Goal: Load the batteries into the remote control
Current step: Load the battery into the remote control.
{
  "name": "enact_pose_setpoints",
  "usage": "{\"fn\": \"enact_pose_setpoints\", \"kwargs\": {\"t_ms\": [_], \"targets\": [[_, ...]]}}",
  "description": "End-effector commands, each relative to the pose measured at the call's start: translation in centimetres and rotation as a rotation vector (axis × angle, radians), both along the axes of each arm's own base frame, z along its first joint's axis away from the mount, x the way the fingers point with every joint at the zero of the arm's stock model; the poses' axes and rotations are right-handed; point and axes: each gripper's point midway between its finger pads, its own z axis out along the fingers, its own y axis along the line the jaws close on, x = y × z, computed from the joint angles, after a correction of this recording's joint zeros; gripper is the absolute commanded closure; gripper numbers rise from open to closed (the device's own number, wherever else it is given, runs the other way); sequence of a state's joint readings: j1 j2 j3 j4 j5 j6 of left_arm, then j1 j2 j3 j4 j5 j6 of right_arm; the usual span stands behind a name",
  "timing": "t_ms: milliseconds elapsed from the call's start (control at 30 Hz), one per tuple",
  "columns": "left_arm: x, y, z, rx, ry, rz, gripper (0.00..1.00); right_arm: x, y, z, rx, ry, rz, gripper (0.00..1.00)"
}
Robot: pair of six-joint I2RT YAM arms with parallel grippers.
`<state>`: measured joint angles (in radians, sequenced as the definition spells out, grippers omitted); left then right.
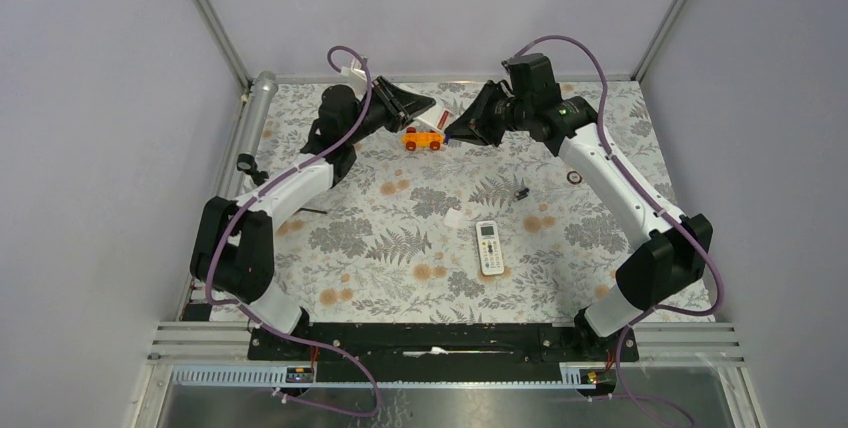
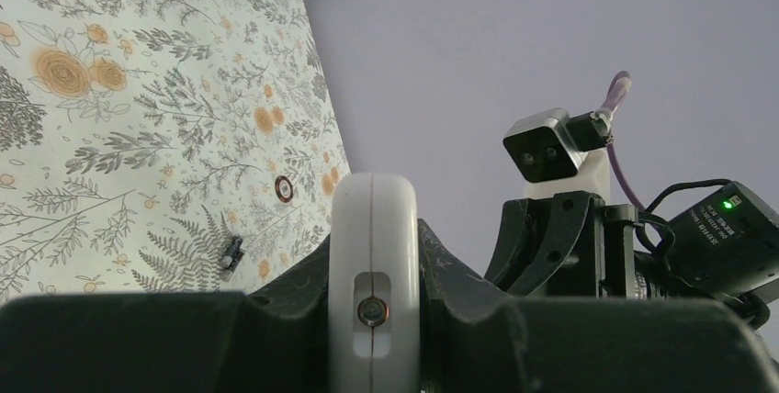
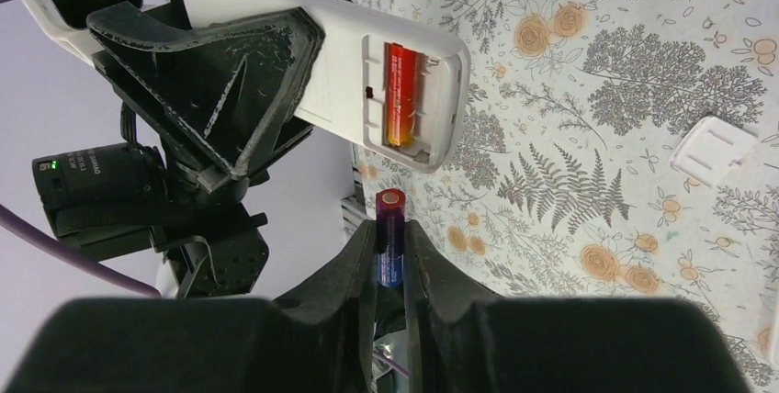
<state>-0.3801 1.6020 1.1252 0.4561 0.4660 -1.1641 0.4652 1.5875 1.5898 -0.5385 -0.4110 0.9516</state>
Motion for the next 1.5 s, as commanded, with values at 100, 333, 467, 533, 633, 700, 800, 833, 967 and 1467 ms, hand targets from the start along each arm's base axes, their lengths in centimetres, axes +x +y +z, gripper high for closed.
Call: {"fn": "enact_pose_setpoints", "kwargs": {"t_ms": [100,333,467,533,633,700,800,833,967,1467], "targets": [[-0.6,-0.3,2.3,-0.045,-0.055,-0.015,1.00,-0.3,-0.1,0.8,0.032,0.041,-0.033,0.99],[-1.0,-0.2,2.1,-0.046,-0.043,-0.019,1.00,0.4,0.0,0.3,0.029,0.061,-0.057,0.97],[-1.5,-0.2,2.1,-0.046,-0.042,-0.025,1.00,0.6,0.2,-0.1,0.028,0.083,-0.062,0.96],[-1.7,-0.2,2.1,-0.047,-0.045,-0.032,1.00,0.6,0.3,-0.5,0.027,0.095,-0.062,0.96],[-2.0,-0.2,2.2,-0.050,-0.054,-0.045,1.00,0.7,0.1,-0.7,0.027,0.105,-0.070,0.95],[-2.2,-0.2,2.3,-0.050,-0.059,-0.048,1.00,0.8,0.2,-0.9,0.027,0.109,-0.070,0.95],[-2.3,-0.2,2.4,-0.050,-0.065,-0.054,1.00,0.8,0.2,-1.2,0.029,0.123,-0.072,0.95],[-2.4,-0.3,2.5,-0.051,-0.066,-0.058,1.00,0.8,0.2,-1.4,0.028,0.130,-0.074,0.95],[-2.5,-0.3,2.6,-0.052,-0.070,-0.061,1.00,0.9,0.3,-1.8,0.031,0.149,-0.076,0.95],[-3.7,-0.2,3.1,-0.060,-0.102,-0.094,1.00,1.0,0.4,-2.8,0.033,0.188,-0.076,0.90]]}}
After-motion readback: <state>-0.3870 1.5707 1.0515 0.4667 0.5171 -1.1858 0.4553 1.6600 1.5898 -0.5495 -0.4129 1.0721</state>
